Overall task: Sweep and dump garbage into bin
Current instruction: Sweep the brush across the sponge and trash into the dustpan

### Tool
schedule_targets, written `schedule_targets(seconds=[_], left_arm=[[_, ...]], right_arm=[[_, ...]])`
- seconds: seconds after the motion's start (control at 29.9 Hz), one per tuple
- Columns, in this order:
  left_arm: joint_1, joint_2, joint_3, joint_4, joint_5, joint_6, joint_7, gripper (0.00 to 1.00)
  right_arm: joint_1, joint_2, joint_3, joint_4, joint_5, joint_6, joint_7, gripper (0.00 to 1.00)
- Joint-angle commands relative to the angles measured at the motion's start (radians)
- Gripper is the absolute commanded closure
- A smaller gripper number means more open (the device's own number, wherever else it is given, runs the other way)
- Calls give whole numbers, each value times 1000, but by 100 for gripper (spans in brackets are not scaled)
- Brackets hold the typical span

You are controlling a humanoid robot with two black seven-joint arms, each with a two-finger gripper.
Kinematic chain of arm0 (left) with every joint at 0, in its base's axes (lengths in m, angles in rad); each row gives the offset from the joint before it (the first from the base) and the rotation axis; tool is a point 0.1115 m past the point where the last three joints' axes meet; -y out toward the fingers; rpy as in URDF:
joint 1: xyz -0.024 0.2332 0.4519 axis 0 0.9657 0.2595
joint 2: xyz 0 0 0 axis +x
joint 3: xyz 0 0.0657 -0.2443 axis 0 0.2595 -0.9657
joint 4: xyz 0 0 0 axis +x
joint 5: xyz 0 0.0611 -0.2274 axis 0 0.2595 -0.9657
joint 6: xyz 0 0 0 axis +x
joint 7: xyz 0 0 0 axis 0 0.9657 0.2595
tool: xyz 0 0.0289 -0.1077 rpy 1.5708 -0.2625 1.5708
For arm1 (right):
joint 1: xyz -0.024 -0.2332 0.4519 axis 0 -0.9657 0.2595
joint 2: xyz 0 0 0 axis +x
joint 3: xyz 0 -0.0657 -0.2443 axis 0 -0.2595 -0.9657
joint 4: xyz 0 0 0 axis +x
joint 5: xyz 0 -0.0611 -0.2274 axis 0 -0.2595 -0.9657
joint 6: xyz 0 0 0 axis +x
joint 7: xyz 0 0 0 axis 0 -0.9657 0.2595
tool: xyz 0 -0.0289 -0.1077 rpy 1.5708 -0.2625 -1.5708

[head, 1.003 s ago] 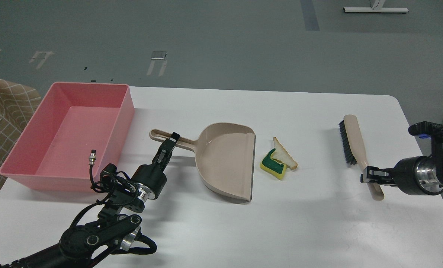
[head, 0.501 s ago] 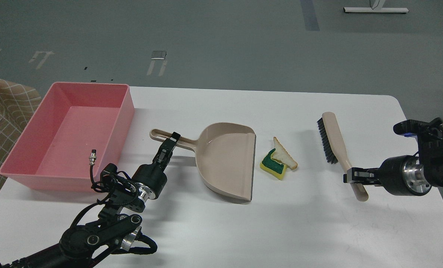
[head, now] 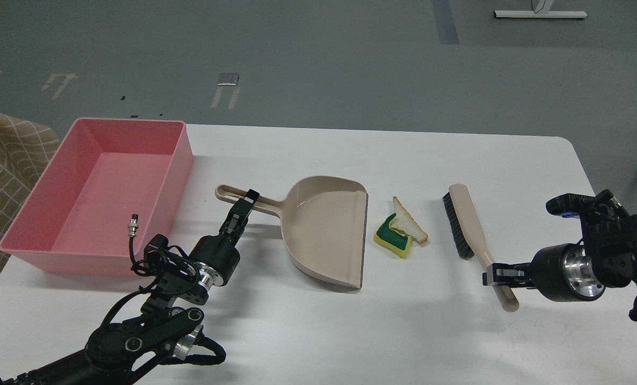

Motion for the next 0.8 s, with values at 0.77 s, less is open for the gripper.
schedule_targets(seconds=[0.77], left_arm=[[5,2,0,-14,12,0,0,100]], right_arm=[[-28,307,80,-45,5,0,5,100]])
